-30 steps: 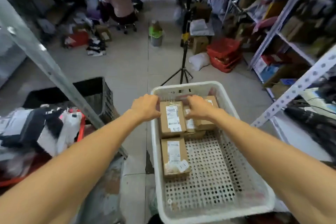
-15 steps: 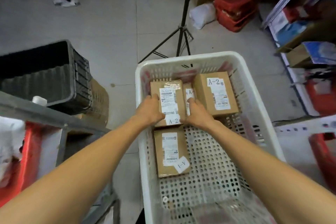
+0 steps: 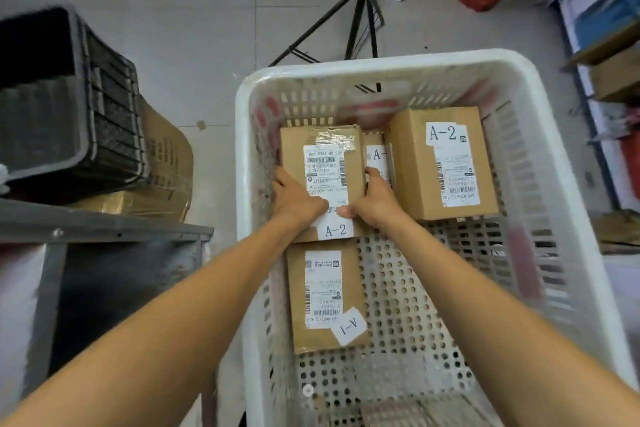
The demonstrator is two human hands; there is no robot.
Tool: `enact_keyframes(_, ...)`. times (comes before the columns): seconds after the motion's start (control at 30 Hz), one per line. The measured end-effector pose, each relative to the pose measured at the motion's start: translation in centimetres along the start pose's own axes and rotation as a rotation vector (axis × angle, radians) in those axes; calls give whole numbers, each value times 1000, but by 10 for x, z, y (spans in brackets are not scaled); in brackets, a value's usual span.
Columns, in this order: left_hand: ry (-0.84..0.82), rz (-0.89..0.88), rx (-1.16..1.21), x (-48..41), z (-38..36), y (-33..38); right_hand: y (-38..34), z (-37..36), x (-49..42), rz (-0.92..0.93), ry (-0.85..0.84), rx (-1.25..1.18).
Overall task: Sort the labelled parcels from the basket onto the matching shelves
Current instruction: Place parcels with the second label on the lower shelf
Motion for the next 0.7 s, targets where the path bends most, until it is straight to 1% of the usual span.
enact_keyframes(0.1, -5, 28, 101, 6, -8, -9, 3, 1, -2, -10, 10, -87)
enact_keyframes(0.23, 21, -21, 113, 25, -4, -1, -1, -2, 8, 39, -22, -38)
enact_keyframes(0.37, 3, -163, 56, 59, 5, 20, -16, 20, 44, 139, -7, -72)
enact_keyframes(0.5, 20, -252, 103, 105, 29, 48, -40, 64, 98, 291, 34, -164)
enact_keyframes(0.57, 7, -341, 101, 135, 40, 69, -53, 85, 126, 337, 48, -166)
enact_keyframes(0.7, -11, -460, 158, 201, 61, 106, -85, 128, 186, 444, 79, -192)
Point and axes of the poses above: each hand's wrist, its own x-axis away from the middle knuckle, its own z-axis out of the back of the hand, y = z × x, the point moved 9 cm from there along -x, towards the middle knuckle, and after that the axes turned 6 degrees about x, right-handed, at the moved point
